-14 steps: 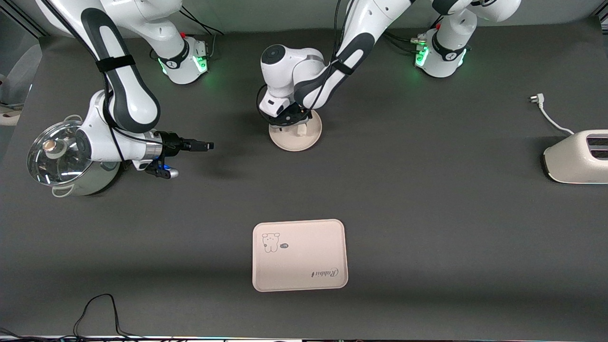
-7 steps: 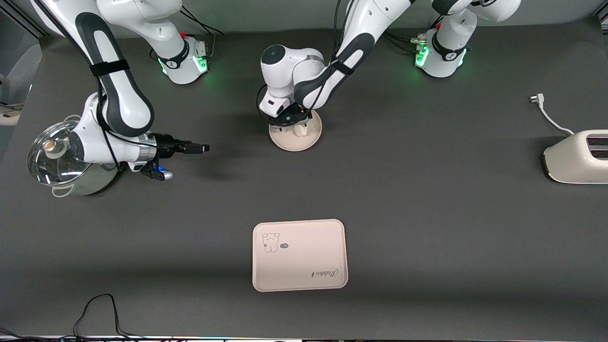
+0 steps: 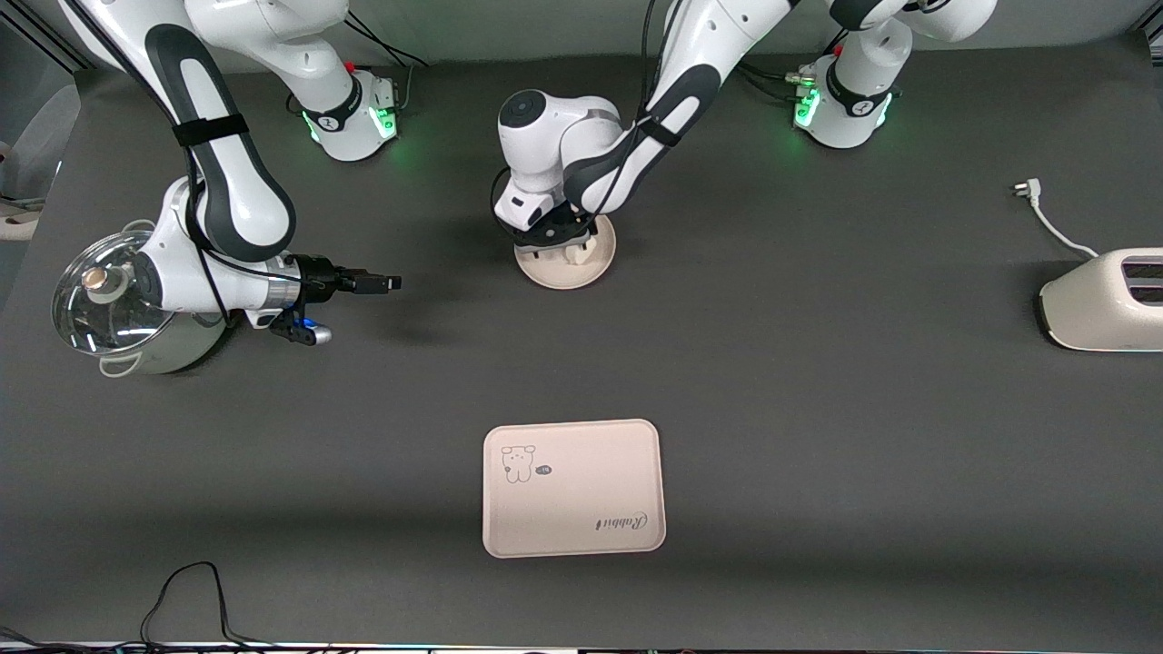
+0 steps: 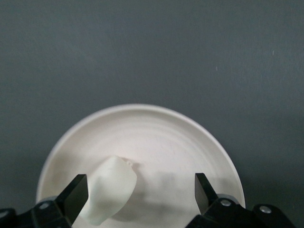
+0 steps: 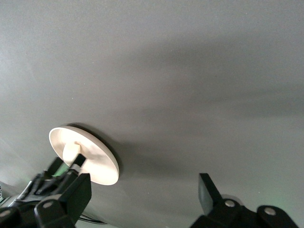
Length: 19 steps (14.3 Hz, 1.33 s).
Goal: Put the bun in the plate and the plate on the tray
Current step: 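Open the left gripper and withdraw it while the right gripper reaches the plate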
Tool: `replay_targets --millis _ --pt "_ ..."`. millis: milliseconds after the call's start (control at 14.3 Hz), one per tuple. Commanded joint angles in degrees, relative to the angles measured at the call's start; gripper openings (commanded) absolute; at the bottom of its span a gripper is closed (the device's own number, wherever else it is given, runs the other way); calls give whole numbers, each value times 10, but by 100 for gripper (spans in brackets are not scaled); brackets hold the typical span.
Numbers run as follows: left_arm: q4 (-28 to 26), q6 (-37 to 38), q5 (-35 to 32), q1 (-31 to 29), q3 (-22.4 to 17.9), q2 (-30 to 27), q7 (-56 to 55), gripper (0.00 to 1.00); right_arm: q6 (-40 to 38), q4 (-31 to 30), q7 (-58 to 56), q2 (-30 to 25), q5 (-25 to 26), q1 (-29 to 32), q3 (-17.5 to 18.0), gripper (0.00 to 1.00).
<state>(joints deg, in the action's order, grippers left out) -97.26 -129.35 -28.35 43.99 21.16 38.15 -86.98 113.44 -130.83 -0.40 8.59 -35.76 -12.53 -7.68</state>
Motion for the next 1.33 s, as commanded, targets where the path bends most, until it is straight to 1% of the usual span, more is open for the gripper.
replay_targets --millis 0,70,210,280,421,491,561,631,701,771,841,981,1051,1121,1262 --pt "-3 81 3 -37 3 -73 87 100 -6 4 -15 11 -19 -4 -1 100" --pt "-3 104 12 -59 5 -97 138 100 -4 4 -16 15 -26 -7 -1 100" --pt "7 131 69 -107 3 -146 236 100 10 2 -16 23 -27 -37 -1 100" --pt "8 143 85 -137 3 -167 275 100 20 1 -15 25 -30 -50 0 100" --pt "20 173 106 -197 4 -203 357 100 34 -3 -16 28 -66 -96 -1 100" --pt "36 196 112 -224 1 -213 387 100 55 -13 -11 26 -74 -122 -1 100" --pt "63 228 113 -257 2 -214 426 100 82 -27 -10 26 -95 -143 -1 100" --pt "94 260 114 -286 2 -214 482 100 114 -41 -17 32 -131 -165 -1 100" --pt "121 285 117 -315 1 -214 544 100 150 -48 -17 46 -166 -199 0 100" --pt "140 298 125 -349 1 -214 597 100 177 -50 -14 56 -194 -238 0 100" --pt "149 305 146 -387 1 -214 642 100 205 -57 -14 63 -213 -265 -1 100" --pt "146 299 166 -459 1 -214 707 100 264 -79 -13 65 -240 -307 -1 100" --pt "146 286 178 -495 1 -212 731 100 274 -85 -14 67 -263 -325 -1 100" --pt "146 269 189 -521 0 -210 758 100 289 -87 -15 71 -273 -340 -1 100" --pt "131 260 218 -570 1 -214 816 100 317 -94 -15 76 -276 -362 -1 100"
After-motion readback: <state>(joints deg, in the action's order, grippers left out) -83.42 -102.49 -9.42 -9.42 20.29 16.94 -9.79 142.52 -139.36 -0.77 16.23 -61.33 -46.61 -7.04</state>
